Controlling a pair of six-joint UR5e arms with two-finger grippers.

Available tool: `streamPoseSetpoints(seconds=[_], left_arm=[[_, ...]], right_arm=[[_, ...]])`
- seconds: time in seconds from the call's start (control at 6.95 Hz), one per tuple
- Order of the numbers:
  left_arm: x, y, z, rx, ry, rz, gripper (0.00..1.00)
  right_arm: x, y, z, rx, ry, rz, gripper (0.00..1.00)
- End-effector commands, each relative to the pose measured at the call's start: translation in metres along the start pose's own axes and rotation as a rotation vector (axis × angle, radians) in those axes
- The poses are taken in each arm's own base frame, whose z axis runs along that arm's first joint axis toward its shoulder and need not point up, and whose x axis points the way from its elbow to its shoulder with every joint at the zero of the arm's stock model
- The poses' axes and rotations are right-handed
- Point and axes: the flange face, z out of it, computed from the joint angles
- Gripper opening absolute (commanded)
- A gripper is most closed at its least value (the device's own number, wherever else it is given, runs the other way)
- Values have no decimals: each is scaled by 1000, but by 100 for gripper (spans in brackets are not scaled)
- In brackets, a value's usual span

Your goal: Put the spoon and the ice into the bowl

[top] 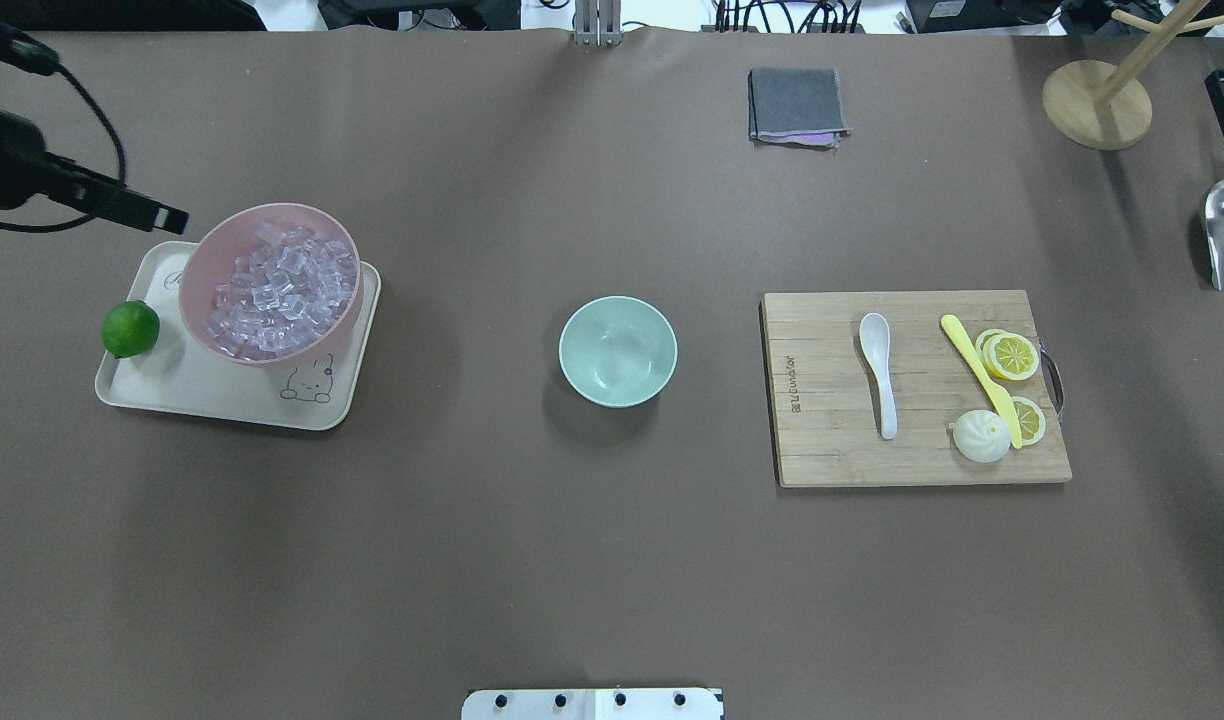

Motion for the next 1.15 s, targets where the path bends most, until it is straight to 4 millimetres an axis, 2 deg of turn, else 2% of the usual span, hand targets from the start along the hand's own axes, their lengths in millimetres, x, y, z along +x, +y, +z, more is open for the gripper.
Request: streamPoseSetpoints(seconds=[0.0, 0.29, 0.43, 0.58, 0.72, 1.01], left_arm=[[12, -10, 33, 36, -78, -44, 98], [19, 5, 75, 18, -137, -33, 97], [19, 12, 95, 6, -164, -29, 91], [24, 13, 100, 5, -164, -31, 81], [22, 14, 103, -2, -167, -34, 63], [24, 9, 106, -1, -165, -33, 62]], right_arm=[[-8, -4, -4, 12, -9, -7, 100], [-25, -16, -10, 28, -20, 10, 100], [-36, -25, -10, 31, -21, -13, 100], [-44, -28, -5, 22, -24, -31, 100], [-56, -34, 1, 12, -23, -32, 100], [-73, -39, 11, -6, -31, -31, 100]])
